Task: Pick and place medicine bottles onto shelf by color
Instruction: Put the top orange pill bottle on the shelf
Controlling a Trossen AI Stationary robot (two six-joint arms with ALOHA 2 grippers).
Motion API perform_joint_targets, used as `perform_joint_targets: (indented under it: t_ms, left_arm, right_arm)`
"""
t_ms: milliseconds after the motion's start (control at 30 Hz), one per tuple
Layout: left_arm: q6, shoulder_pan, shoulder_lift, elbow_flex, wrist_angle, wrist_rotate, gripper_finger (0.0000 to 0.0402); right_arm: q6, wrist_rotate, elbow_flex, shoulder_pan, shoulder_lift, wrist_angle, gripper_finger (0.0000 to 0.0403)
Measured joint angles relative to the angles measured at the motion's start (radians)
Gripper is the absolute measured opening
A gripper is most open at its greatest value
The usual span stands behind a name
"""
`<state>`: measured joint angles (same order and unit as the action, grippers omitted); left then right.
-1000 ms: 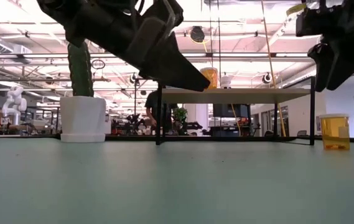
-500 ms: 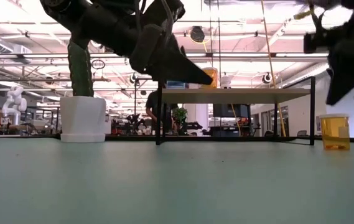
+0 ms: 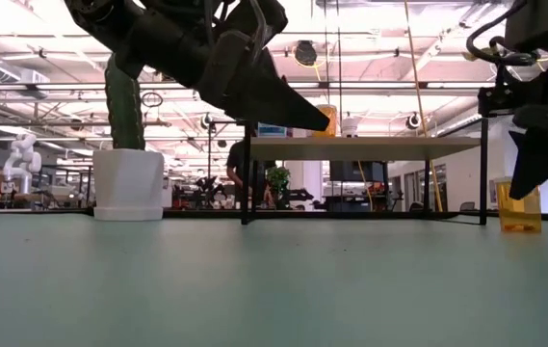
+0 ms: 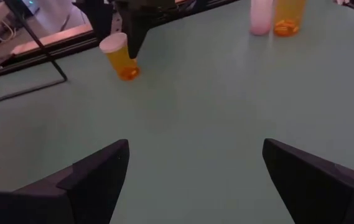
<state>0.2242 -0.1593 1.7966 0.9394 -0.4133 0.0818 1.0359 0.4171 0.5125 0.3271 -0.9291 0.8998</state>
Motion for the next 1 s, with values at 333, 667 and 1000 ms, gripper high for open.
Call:
perform_joint_targets:
  t_ms: [333, 667, 1000]
  left_arm:
    - [-0.079, -0.011, 0.0, 0.0, 0.077, 0.008, 0.0372]
    - [-0.173, -0.01, 0.0, 0.0, 0.108, 0.024, 0.0372]
    - [-0.203, -0.01, 0.0, 0.0, 0.118, 0.025, 0.0372]
  right_arm:
    - [-0.063, -0.016, -0.001, 0.0, 0.0, -0.109, 0.0188]
    - [-0.449, -0.108, 0.134, -0.114, -0.001, -0.495, 0.0188]
    - [-0.892, -0.106, 0.614, -0.529, -0.149, -0.223, 0.0191]
